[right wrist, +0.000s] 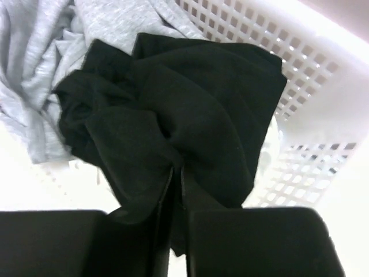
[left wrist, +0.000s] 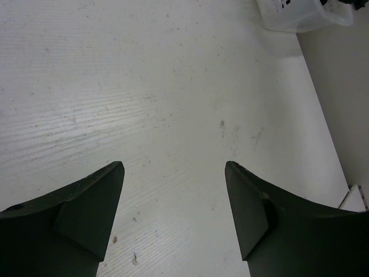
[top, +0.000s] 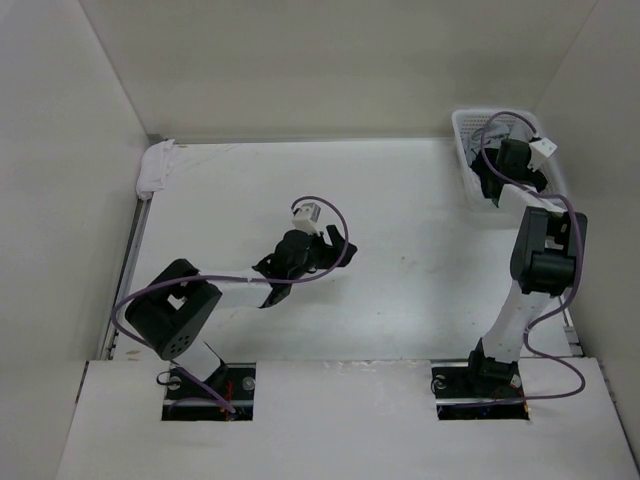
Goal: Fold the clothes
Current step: Grab the tank top from the pile, then move the tank top to the center of the board
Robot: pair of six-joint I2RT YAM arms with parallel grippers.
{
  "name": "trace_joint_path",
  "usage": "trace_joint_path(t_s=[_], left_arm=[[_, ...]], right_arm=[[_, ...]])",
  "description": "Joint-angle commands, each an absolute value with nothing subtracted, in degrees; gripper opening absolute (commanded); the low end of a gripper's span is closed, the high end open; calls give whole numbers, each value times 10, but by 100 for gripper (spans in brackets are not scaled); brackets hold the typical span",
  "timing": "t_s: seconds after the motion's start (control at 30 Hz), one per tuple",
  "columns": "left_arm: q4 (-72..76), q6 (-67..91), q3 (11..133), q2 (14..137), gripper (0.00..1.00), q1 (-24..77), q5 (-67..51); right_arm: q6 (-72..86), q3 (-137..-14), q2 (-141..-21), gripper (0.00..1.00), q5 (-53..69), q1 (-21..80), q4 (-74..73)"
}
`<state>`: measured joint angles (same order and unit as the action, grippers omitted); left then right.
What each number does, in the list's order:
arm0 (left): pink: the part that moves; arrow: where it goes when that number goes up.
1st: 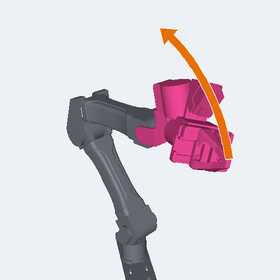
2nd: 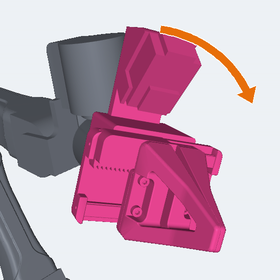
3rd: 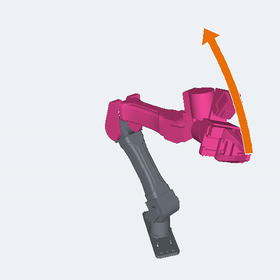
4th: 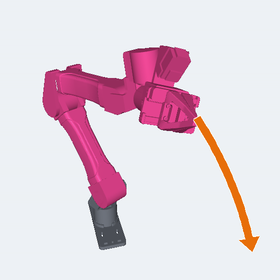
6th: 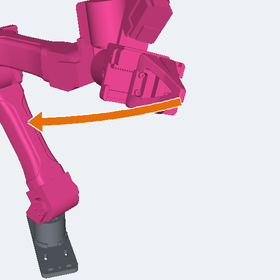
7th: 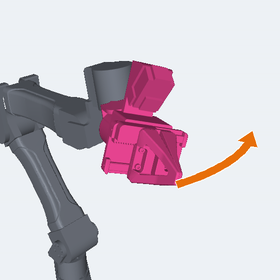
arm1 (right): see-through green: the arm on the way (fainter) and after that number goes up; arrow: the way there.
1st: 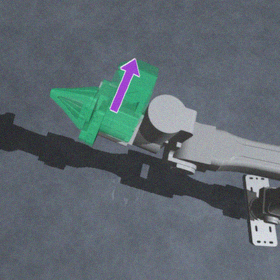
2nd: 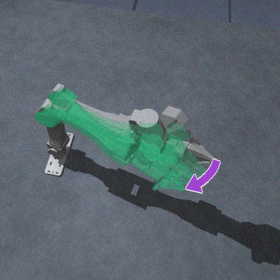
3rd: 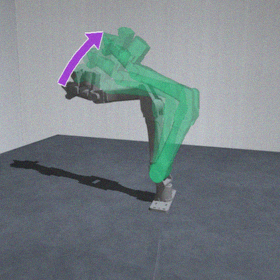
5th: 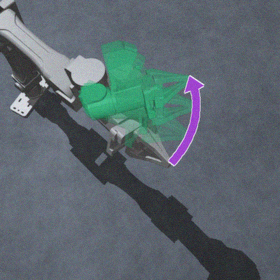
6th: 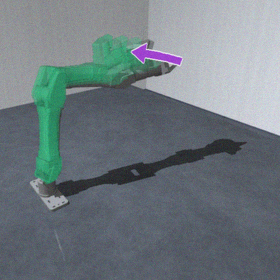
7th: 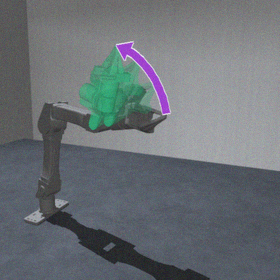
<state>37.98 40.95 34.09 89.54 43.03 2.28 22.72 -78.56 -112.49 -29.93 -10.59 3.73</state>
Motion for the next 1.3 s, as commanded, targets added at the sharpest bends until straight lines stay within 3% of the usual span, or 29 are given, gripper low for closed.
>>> trace_joint_path(t_s=[0.0,0.17,0.33,0.63,0.8,0.9,1.0,1.13,1.2,1.27], left_arm=[[416,415,341,900,70,428,13],[417,414,344,903,70,432,13],[417,412,336,888,69,425,18],[376,435,298,768,68,332,54],[317,468,254,663,68,234,76],[294,475,227,623,69,183,74],[283,475,221,623,68,181,70],[263,460,211,620,67,233,96],[251,452,202,632,65,256,121],[236,443,198,654,63,270,145]], right_arm=[[243,-746,-1065,10,-281,-109,133],[262,-651,-881,7,-271,-79,245],[266,-629,-693,7,-236,17,264],[256,-699,-591,9,-105,226,235],[314,-616,-608,11,-82,257,243],[386,-597,-782,18,-6,238,254],[377,-705,-950,34,26,212,200],[367,-728,-956,56,-24,214,174],[359,-709,-941,54,-28,231,168],[349,-652,-916,36,-30,262,149]])
